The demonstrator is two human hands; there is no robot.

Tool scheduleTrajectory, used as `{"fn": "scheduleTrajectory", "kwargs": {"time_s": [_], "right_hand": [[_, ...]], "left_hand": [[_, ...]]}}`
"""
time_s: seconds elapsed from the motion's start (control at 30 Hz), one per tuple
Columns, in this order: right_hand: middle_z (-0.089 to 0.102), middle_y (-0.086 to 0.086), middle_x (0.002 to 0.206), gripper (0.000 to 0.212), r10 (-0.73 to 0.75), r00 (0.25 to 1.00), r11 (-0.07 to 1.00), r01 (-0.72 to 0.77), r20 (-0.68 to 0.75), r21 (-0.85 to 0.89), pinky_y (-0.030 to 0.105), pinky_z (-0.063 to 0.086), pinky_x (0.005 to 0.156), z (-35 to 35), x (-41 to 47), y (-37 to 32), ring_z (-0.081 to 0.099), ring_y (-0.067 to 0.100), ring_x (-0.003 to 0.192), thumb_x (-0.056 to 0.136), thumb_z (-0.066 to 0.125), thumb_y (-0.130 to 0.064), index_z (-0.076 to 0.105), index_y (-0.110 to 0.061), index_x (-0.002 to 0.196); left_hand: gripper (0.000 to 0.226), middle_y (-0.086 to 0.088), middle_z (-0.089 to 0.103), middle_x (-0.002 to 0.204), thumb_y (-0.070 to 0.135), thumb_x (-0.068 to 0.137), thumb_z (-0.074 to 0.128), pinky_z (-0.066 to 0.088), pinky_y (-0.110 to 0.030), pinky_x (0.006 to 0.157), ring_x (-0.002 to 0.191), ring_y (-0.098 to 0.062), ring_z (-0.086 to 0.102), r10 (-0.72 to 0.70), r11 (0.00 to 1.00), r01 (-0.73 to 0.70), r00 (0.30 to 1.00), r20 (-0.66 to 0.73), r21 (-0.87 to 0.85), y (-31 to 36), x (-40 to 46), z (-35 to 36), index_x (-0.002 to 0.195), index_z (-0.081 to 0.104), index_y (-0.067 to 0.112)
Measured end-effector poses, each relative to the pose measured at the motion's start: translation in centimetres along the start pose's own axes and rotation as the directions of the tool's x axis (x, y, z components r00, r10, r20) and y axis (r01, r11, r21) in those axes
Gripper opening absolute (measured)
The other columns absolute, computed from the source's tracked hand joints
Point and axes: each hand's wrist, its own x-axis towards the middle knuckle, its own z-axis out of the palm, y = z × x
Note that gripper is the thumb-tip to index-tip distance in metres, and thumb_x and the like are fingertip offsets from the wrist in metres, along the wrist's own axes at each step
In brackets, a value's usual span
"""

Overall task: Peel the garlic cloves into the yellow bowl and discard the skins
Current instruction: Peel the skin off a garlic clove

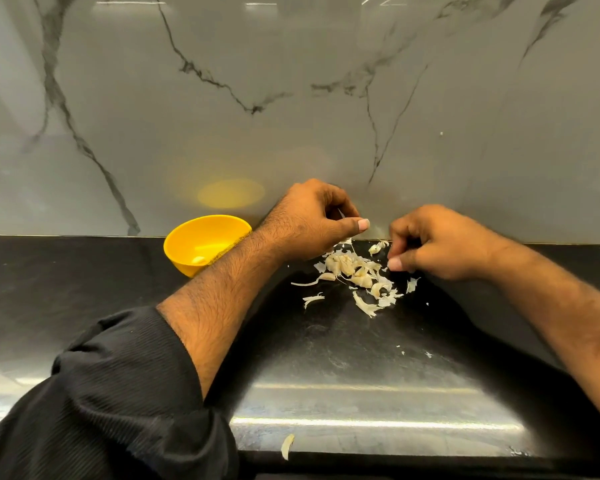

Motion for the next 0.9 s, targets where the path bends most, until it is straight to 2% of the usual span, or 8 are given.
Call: {"fn": "scheduleTrajectory", "kwargs": {"time_s": [0.03, 0.1, 0.2, 0.3, 0.53, 0.77, 0.9], "right_hand": [[0.076, 0.001, 0.073, 0.015, -0.019, 0.998, 0.984, 0.028, -0.055, 0.175, 0.03, 0.055, 0.066, -0.4, -0.1, 0.4, 0.07, 0.014, 0.067, 0.083, 0.086, -0.017, 0.073, -0.013, 0.081], [0.073, 0.015, 0.075, 0.02, -0.024, 0.987, 0.862, 0.1, -0.156, 0.497, 0.03, 0.054, 0.06, -0.9, -0.6, 1.1, 0.066, 0.024, 0.067, 0.081, 0.079, -0.017, 0.07, -0.001, 0.089], [0.073, 0.02, 0.08, 0.02, -0.042, 0.988, 0.7, 0.135, -0.149, 0.701, 0.027, 0.057, 0.061, -0.5, -1.0, 1.3, 0.066, 0.023, 0.069, 0.083, 0.071, -0.01, 0.069, 0.003, 0.098], [0.075, 0.022, 0.086, 0.022, -0.043, 0.993, 0.647, 0.109, -0.107, 0.754, 0.026, 0.06, 0.063, -0.3, -1.0, 1.0, 0.069, 0.022, 0.071, 0.085, 0.069, -0.006, 0.069, 0.004, 0.104], [0.076, 0.024, 0.089, 0.024, -0.025, 0.995, 0.616, 0.092, -0.097, 0.782, 0.025, 0.061, 0.061, -0.4, -1.3, 0.6, 0.07, 0.022, 0.07, 0.084, 0.069, -0.006, 0.068, 0.006, 0.106], [0.076, 0.024, 0.092, 0.027, 0.005, 0.988, 0.613, 0.116, -0.151, 0.782, 0.026, 0.059, 0.063, 0.1, -1.2, 0.6, 0.069, 0.024, 0.075, 0.082, 0.074, -0.008, 0.071, 0.006, 0.104], [0.073, 0.019, 0.085, 0.022, 0.073, 0.977, 0.582, 0.122, -0.2, 0.804, 0.027, 0.056, 0.061, 0.4, -0.9, 0.6, 0.066, 0.021, 0.073, 0.081, 0.075, -0.009, 0.072, 0.005, 0.098]], "left_hand": [[0.02, 0.004, 0.078, 0.082, 0.04, 0.093, 0.081, 0.068, -0.04, 0.071, 0.073, -0.01, 0.076, 0.001, 1.0, -0.001, 1.0, 0.0, -0.005, 0.0, 0.0, -0.1, 0.099, 0.079, 0.021], [0.019, 0.004, 0.078, 0.083, 0.037, 0.094, 0.081, 0.068, -0.039, 0.071, 0.07, -0.009, 0.075, 0.002, 1.0, -0.002, 1.0, 0.015, -0.011, 0.2, -0.1, -0.1, 0.101, 0.079, 0.02], [0.017, 0.002, 0.078, 0.082, 0.032, 0.092, 0.083, 0.068, -0.04, 0.072, 0.069, -0.015, 0.076, 0.023, 0.999, -0.021, 0.998, 0.053, -0.042, 0.4, -0.1, 0.2, 0.102, 0.079, 0.019], [0.017, 0.0, 0.079, 0.081, 0.028, 0.091, 0.085, 0.067, -0.042, 0.073, 0.07, -0.02, 0.077, 0.067, 0.994, -0.06, 0.995, 0.075, -0.096, 0.6, -0.3, 0.4, 0.103, 0.08, 0.016], [0.013, -0.004, 0.079, 0.085, 0.02, 0.094, 0.081, 0.066, -0.037, 0.072, 0.076, -0.025, 0.076, 0.153, 0.966, -0.136, 0.986, 0.062, -0.218, 1.1, -0.6, 0.8, 0.101, 0.08, 0.01], [0.01, -0.002, 0.079, 0.084, 0.019, 0.095, 0.08, 0.066, -0.037, 0.072, 0.075, -0.019, 0.076, 0.17, 0.973, -0.16, 0.984, 0.05, -0.164, 1.0, -0.6, 0.9, 0.101, 0.08, 0.011], [0.008, 0.003, 0.079, 0.084, 0.021, 0.095, 0.081, 0.066, -0.035, 0.072, 0.075, -0.013, 0.076, 0.177, 0.98, -0.173, 0.984, 0.029, -0.101, 1.1, -0.6, 1.1, 0.099, 0.081, 0.014]]}}
